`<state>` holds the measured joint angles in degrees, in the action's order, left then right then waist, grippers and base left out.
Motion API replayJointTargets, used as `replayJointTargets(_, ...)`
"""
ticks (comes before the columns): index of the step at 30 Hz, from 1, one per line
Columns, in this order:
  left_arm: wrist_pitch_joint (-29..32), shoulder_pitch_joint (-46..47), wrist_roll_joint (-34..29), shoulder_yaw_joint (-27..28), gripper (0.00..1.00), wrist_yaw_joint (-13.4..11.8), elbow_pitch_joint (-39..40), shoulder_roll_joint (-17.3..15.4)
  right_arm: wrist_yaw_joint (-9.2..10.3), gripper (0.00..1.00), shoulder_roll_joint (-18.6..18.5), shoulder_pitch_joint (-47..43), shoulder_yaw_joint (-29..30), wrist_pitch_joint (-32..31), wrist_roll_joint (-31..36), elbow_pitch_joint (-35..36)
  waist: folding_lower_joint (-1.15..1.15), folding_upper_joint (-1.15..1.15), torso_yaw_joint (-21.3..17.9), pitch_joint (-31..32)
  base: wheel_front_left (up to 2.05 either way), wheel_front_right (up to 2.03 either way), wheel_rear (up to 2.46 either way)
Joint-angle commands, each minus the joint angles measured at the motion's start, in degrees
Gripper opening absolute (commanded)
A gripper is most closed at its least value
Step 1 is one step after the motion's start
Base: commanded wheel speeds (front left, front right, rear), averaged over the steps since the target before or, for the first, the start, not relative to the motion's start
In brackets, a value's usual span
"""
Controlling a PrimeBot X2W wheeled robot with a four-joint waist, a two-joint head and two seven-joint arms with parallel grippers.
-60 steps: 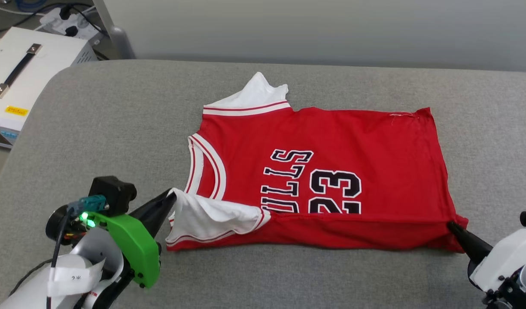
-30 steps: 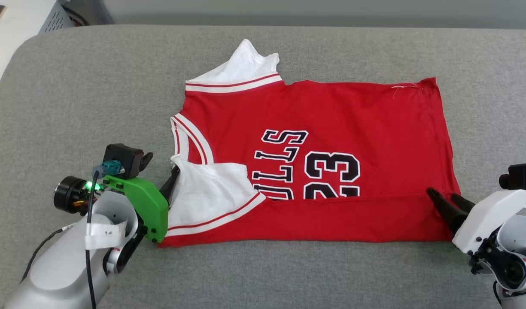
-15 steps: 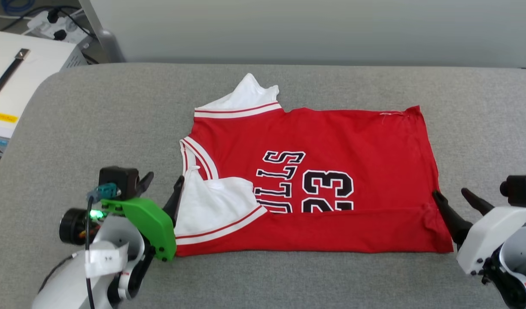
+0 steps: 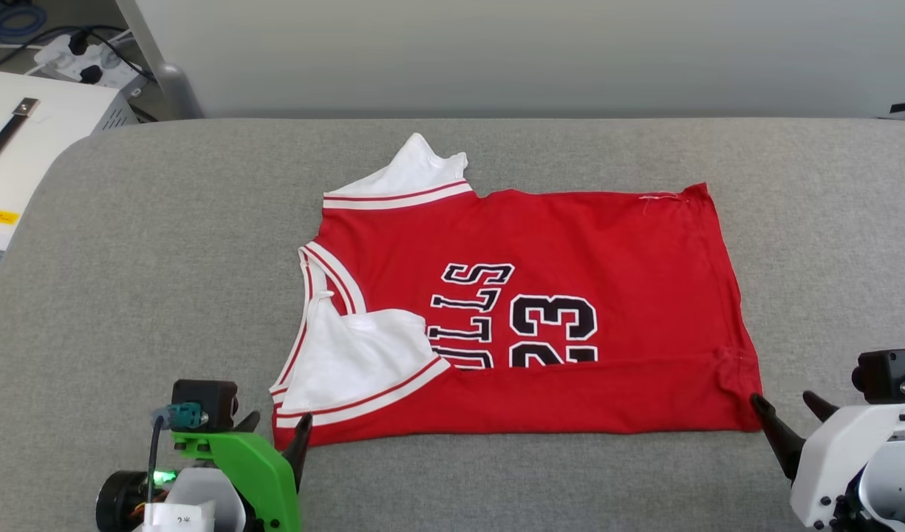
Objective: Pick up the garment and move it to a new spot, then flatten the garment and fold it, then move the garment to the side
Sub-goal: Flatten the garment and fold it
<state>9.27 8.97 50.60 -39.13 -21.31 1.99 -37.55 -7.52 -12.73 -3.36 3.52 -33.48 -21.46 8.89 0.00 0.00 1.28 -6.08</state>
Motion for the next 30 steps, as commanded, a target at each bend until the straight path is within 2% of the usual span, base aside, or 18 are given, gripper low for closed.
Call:
replayJointTargets(1, 0.5, -0.6, 0.4, -0.1, 1.00, -0.6, 0.1, -0.6, 0.03, 1.00, 0.3, -0.7, 0.4, -1.1, 1.1, 0.5, 0.00, 0.00, -0.4, -0.7, 0.00, 0.00, 0.00)
replayJointTargets(5, 1.9, -0.3, 0.2, -0.5, 1.00, -1.8, -0.6, -0.7, 0.03, 1.00, 1.4, -0.9, 1.0, -3.1, 2.0, 1.8, 0.00, 0.00, -1.0, -2.1, 0.00, 0.00, 0.00)
replayJointTargets(15, 1.4, 2.9, -0.2, 0.7, 1.00, -3.3, -6.4, 0.6, 0.03, 1.00, 2.0, 1.0, 1.0, -3.4, 2.1, 3.4, 0.00, 0.00, -3.3, -7.1, 0.00, 0.00, 0.00)
replayJointTargets(20, 2.6, 4.2, -0.8, -0.5, 1.00, -2.5, -9.5, 0.7, 0.03, 1.00, 1.8, 1.7, 1.0, -2.9, 2.0, 3.3, 0.00, 0.00, -3.9, -8.8, 0.00, 0.00, 0.00)
replayJointTargets(23, 5.5, 4.1, 0.1, -2.0, 1.00, -1.5, -10.6, 1.0, 0.03, 1.00, 1.8, 2.0, 1.1, -2.5, 2.0, 3.1, 0.00, 0.00, -4.0, -9.4, 0.00, 0.00, 0.00)
replayJointTargets(24, 6.3, 4.0, 0.5, -2.3, 0.85, -1.1, -10.7, 1.2, 0.03, 1.00, 1.8, 2.0, 1.2, -2.5, 2.1, 3.0, 0.00, 0.00, -3.9, -9.4, 0.00, 0.00, 0.00)
replayJointTargets(25, 7.2, 3.9, 0.9, -2.7, 0.45, -0.7, -10.9, 1.4, 0.03, 1.00, 1.7, 2.0, 1.3, -2.5, 2.2, 2.8, 0.00, 0.00, -3.8, -9.4, 0.00, 0.00, 0.00)
replayJointTargets(26, 7.7, 3.9, 1.2, -2.9, 0.00, -0.5, -10.9, 1.5, 0.03, 1.00, 1.6, 2.1, 1.4, -2.5, 2.4, 2.7, 0.00, 0.00, -3.7, -9.4, 0.00, 0.00, 0.00)
replayJointTargets(30, 8.1, 3.9, 1.9, -3.2, 0.00, 0.5, -10.6, 2.0, 0.03, 1.00, 1.0, 2.2, 1.8, -2.6, 3.4, 2.0, 0.00, 0.00, -2.7, -8.6, 0.00, 0.00, 0.00)
